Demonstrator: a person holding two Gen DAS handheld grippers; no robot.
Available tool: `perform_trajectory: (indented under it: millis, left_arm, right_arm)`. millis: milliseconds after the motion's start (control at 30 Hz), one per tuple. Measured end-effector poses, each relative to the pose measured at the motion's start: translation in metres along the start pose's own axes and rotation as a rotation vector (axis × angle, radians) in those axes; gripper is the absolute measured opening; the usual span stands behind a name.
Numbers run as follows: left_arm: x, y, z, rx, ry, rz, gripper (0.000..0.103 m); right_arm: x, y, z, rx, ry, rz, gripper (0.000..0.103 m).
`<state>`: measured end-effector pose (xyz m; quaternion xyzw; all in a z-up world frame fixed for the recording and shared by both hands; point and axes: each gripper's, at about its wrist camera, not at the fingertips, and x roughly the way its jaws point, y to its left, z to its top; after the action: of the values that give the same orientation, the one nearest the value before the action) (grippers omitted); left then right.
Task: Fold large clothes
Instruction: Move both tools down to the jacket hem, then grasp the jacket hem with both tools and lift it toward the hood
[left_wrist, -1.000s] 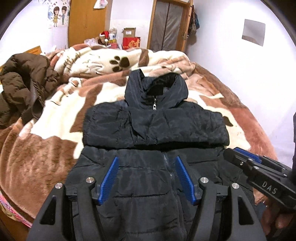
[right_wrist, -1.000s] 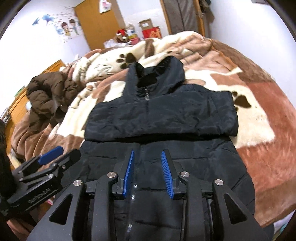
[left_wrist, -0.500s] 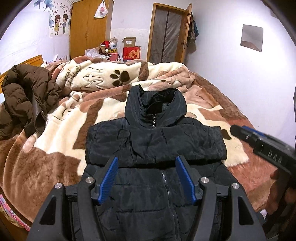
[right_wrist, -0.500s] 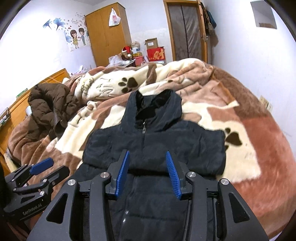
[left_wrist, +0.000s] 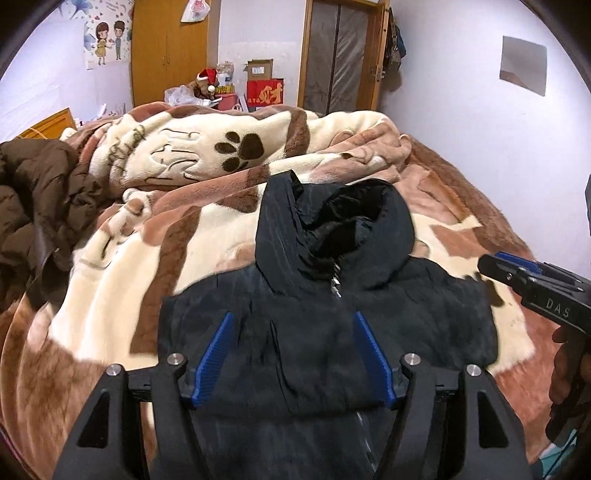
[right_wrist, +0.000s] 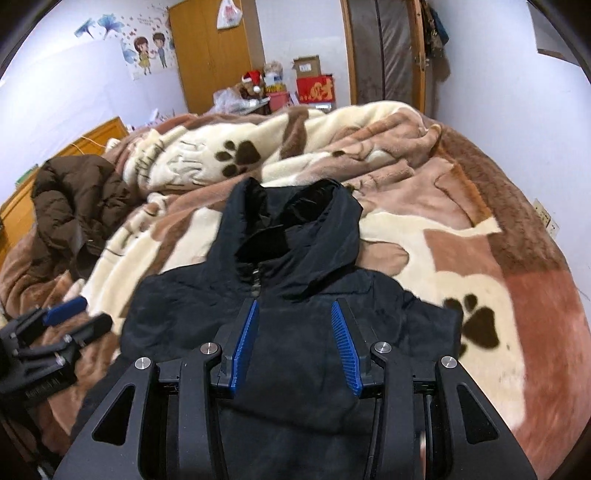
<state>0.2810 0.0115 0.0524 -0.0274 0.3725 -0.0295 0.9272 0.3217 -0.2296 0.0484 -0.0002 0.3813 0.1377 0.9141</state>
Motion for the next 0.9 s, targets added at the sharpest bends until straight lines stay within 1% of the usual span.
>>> perform_trajectory:
  millis: [100, 167, 233, 300, 367, 433, 533, 567, 633, 667, 700, 733, 767, 800, 833, 900]
  left_arm:
    - [0.037, 0.013, 0.024, -0.019, 0.022, -0.012, 0.072]
    - [0.064, 0.022, 0.039, -0.035, 0.042, -0.019, 0.072]
    - [0.094, 0.030, 0.053, -0.042, 0.064, -0.010, 0.072]
    - [0.124, 0.035, 0.068, -0.050, 0.086, -0.002, 0.072]
    - [0.153, 0.037, 0.082, -0.048, 0.103, 0.004, 0.072]
    - [0.180, 0.032, 0.097, -0.026, 0.117, 0.021, 0.072]
    - [0.216, 0.023, 0.119, 0.009, 0.111, 0.057, 0.072]
    - [0.226, 0.020, 0.125, 0.017, 0.108, 0.065, 0.072]
    - [0.245, 0.016, 0.134, 0.043, 0.100, 0.106, 0.072]
    - [0.252, 0.015, 0.137, 0.055, 0.093, 0.118, 0.070]
    - [0.258, 0.013, 0.138, 0.070, 0.089, 0.127, 0.062]
    - [0.262, 0.013, 0.139, 0.073, 0.093, 0.120, 0.033]
    - [0.265, 0.015, 0.139, 0.064, 0.112, 0.098, 0.015]
    - [0.265, 0.017, 0.138, 0.047, 0.112, 0.089, 0.013]
    - [0.261, 0.021, 0.136, 0.032, 0.092, 0.081, 0.008]
    - [0.241, 0.031, 0.133, -0.008, 0.051, 0.061, 0.006]
  right_arm:
    - [0.035, -0.015, 0.017, 0.016, 0.037, 0.007, 0.042]
    - [0.059, -0.024, 0.028, 0.022, 0.059, -0.004, 0.042]
    - [0.085, -0.034, 0.040, 0.026, 0.076, 0.001, 0.042]
    - [0.110, -0.044, 0.051, 0.030, 0.095, -0.014, 0.042]
    - [0.129, -0.050, 0.062, 0.031, 0.102, -0.018, 0.042]
    - [0.150, -0.056, 0.076, 0.033, 0.104, -0.022, 0.042]
    - [0.172, -0.058, 0.095, 0.015, 0.088, -0.028, 0.042]
    - [0.180, -0.058, 0.102, 0.004, 0.086, -0.032, 0.042]
    - [0.193, -0.058, 0.112, -0.005, 0.085, -0.033, 0.042]
    - [0.202, -0.059, 0.117, -0.005, 0.089, -0.037, 0.042]
    - [0.210, -0.060, 0.119, -0.007, 0.107, -0.042, 0.042]
    - [0.219, -0.062, 0.121, -0.008, 0.136, -0.044, 0.042]
    - [0.225, -0.063, 0.120, -0.006, 0.162, -0.051, 0.042]
    - [0.225, -0.066, 0.118, 0.003, 0.165, -0.044, 0.027]
    - [0.222, -0.067, 0.116, 0.014, 0.164, -0.023, 0.012]
    - [0.203, -0.064, 0.113, 0.008, 0.116, -0.013, 0.010]
